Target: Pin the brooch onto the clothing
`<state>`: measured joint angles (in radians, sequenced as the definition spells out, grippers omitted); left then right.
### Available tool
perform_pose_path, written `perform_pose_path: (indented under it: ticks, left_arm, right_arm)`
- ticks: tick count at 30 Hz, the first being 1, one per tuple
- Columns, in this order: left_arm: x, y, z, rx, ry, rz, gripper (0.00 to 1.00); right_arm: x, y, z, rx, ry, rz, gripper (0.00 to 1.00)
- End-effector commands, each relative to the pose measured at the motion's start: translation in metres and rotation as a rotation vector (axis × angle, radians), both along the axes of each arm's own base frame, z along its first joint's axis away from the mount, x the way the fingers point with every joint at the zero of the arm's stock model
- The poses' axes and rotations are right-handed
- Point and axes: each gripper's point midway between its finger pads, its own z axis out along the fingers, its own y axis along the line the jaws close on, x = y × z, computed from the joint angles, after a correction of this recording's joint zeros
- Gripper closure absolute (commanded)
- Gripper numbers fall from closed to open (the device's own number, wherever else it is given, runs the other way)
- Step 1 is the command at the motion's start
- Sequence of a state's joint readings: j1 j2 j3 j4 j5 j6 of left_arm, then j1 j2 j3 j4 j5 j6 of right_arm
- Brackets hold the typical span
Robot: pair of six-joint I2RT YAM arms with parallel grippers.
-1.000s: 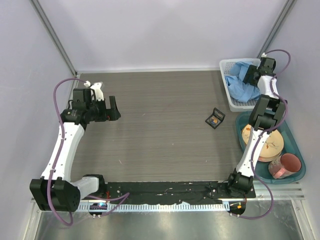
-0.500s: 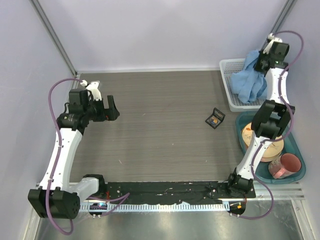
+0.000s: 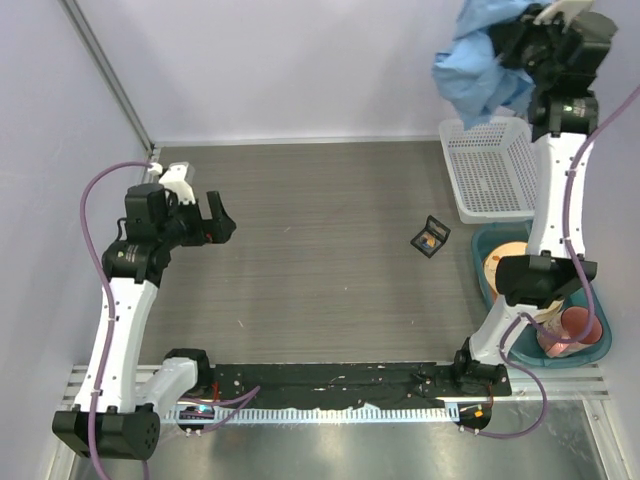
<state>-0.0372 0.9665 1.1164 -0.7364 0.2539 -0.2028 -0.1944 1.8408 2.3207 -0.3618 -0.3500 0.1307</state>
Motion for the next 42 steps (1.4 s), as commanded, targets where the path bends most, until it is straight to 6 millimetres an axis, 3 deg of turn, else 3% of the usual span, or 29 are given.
perform_pose_path:
  ticks: [1,3,4,5,6,9,10,11,12,13,14,15,16,17,18,19,20,23,27,28,31,35,39,40,41,42]
  left_arm:
    - [0.0,0.002,0.021,-0.014,-0.059,0.026,0.0]
    - [0.0,0.006,0.025,-0.005,-0.061,0.042,0.0]
    - [-0.004,0.006,0.022,0.004,-0.04,0.039,0.0]
    - [-0.003,0.007,0.026,0.013,-0.033,0.041,0.0]
    - [-0.003,0.01,0.026,0.028,-0.018,0.052,0.0]
    - [-0.007,0.012,0.029,0.08,0.044,0.005,0.0]
    - [-0.013,0.011,0.027,0.091,0.083,-0.019,0.0]
    - [-0.013,0.01,0.037,0.103,0.066,-0.046,0.0]
    - [-0.014,0.009,0.037,0.107,0.081,-0.063,0.0]
    - [-0.02,0.004,0.038,0.093,0.092,-0.1,0.0]
    - [-0.021,0.005,0.043,0.108,0.073,-0.125,0.0]
    - [-0.023,0.003,0.044,0.11,0.067,-0.142,0.0]
    - [-0.027,0.001,0.045,0.103,0.071,-0.158,0.0]
    - [-0.029,0.0,0.043,0.121,0.067,-0.19,0.0]
    - [-0.03,0.0,0.04,0.141,0.069,-0.218,0.0]
    - [-0.033,-0.001,0.034,0.148,0.094,-0.242,0.0]
    - [-0.036,-0.004,0.029,0.145,0.107,-0.27,0.0]
    - [-0.044,-0.007,0.011,0.171,0.134,-0.367,0.0]
    - [-0.039,-0.014,-0.015,0.198,0.127,-0.485,0.0]
    - [-0.037,-0.016,-0.026,0.208,0.135,-0.516,0.0]
    - [-0.02,-0.026,-0.042,0.23,0.131,-0.58,0.0]
    - [0.012,-0.032,-0.07,0.292,0.174,-0.637,0.0]
    - [0.051,-0.025,-0.104,0.35,0.259,-0.619,0.0]
    - [0.061,-0.023,-0.102,0.366,0.259,-0.611,0.0]
    - [0.064,-0.024,-0.103,0.36,0.271,-0.62,0.0]
    - [0.064,-0.026,-0.117,0.336,0.338,-0.632,0.01]
  right_arm:
    - [-0.065,0.139,0.076,-0.053,-0.212,0.303,0.99]
    - [-0.081,0.169,0.082,-0.092,-0.244,0.34,0.99]
    - [-0.083,0.184,0.077,-0.102,-0.238,0.364,0.99]
    - [-0.093,0.214,0.075,-0.103,-0.24,0.421,0.99]
    - [-0.096,0.225,0.071,-0.129,-0.24,0.429,0.99]
    - [-0.105,0.272,0.037,-0.199,-0.184,0.53,0.99]
    - [-0.106,0.287,0.013,-0.228,-0.136,0.57,0.99]
    - [-0.111,0.299,-0.008,-0.264,-0.096,0.612,0.99]
    - [-0.124,0.321,-0.027,-0.3,-0.068,0.688,0.99]
    - [-0.129,0.335,-0.067,-0.374,-0.012,0.748,0.99]
    - [-0.139,0.341,-0.088,-0.415,0.028,0.782,0.99]
    - [-0.157,0.36,-0.108,-0.456,0.052,0.845,0.94]
    - [-0.162,0.366,-0.145,-0.53,0.102,0.879,0.83]
    - [-0.171,0.369,-0.166,-0.57,0.15,0.9,0.54]
    - [-0.179,0.374,-0.18,-0.6,0.176,0.928,0.43]
    - [-0.182,0.372,-0.196,-0.616,0.218,0.94,0.34]
    - [-0.188,0.368,-0.209,-0.63,0.272,0.957,0.19]
    - [-0.204,0.353,-0.24,-0.683,0.399,0.99,0.09]
    - [-0.222,0.328,-0.273,-0.672,0.537,0.975,0.08]
    - [-0.223,0.316,-0.292,-0.667,0.597,0.953,0.08]
    - [-0.212,0.297,-0.316,-0.609,0.704,0.875,0.08]
    - [-0.189,0.271,-0.331,-0.462,0.818,0.819,0.09]
    - [-0.189,0.269,-0.345,-0.44,0.87,0.833,0.08]
    - [-0.191,0.271,-0.347,-0.431,0.879,0.844,0.08]
    - [-0.191,0.272,-0.352,-0.425,0.893,0.848,0.08]
    - [-0.193,0.272,-0.356,-0.416,0.91,0.85,0.08]
